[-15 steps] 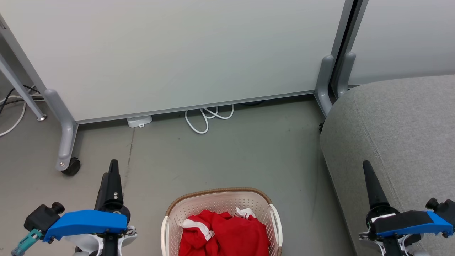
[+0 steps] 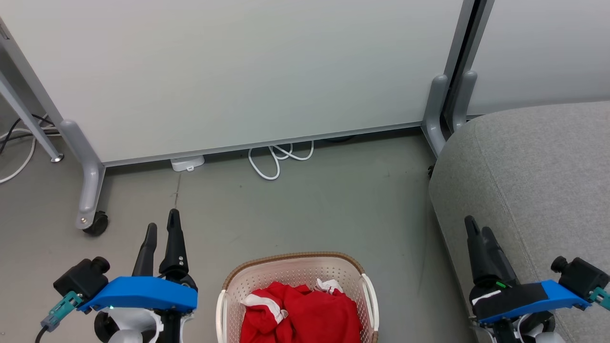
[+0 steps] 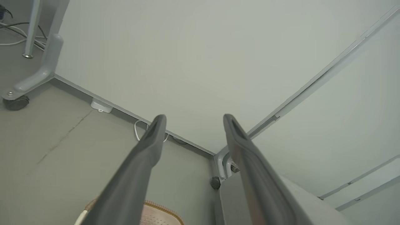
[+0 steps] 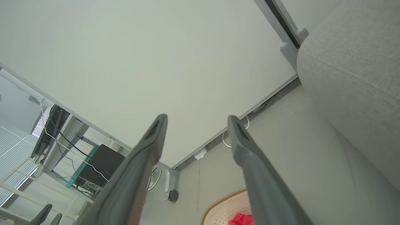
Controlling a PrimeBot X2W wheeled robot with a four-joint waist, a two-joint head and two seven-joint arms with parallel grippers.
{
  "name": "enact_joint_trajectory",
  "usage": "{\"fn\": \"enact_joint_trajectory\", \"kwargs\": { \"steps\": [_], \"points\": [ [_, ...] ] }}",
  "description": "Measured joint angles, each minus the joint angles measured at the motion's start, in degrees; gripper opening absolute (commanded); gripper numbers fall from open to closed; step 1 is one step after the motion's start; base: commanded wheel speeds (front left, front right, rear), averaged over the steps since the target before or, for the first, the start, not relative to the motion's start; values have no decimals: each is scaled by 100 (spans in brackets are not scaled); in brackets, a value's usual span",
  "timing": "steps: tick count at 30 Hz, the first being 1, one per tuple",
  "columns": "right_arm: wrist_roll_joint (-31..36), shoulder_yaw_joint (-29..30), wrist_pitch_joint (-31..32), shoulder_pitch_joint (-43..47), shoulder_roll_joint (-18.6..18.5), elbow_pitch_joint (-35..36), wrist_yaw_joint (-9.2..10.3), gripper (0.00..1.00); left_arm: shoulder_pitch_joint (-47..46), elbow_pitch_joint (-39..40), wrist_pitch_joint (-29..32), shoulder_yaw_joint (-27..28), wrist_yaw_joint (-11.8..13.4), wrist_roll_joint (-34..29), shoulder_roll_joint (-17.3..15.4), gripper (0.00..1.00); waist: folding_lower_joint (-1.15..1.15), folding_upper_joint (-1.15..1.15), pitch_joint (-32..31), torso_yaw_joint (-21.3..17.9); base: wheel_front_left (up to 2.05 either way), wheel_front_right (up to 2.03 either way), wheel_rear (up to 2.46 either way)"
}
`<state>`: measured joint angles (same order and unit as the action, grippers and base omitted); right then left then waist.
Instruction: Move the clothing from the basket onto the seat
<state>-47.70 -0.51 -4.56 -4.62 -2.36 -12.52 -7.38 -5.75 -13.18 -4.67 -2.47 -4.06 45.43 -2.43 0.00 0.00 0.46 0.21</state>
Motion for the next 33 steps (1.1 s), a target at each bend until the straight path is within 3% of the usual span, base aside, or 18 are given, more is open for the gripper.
{"fn": "enact_joint_trajectory", "kwargs": {
  "steps": [33],
  "points": [
    [2403, -232, -519, -47, -12, -126, -2, 100, -24, -114, -510, -545, 169, -2290, -110, 100, 0, 0, -13, 39, 0, 0, 0]
  ]
}}
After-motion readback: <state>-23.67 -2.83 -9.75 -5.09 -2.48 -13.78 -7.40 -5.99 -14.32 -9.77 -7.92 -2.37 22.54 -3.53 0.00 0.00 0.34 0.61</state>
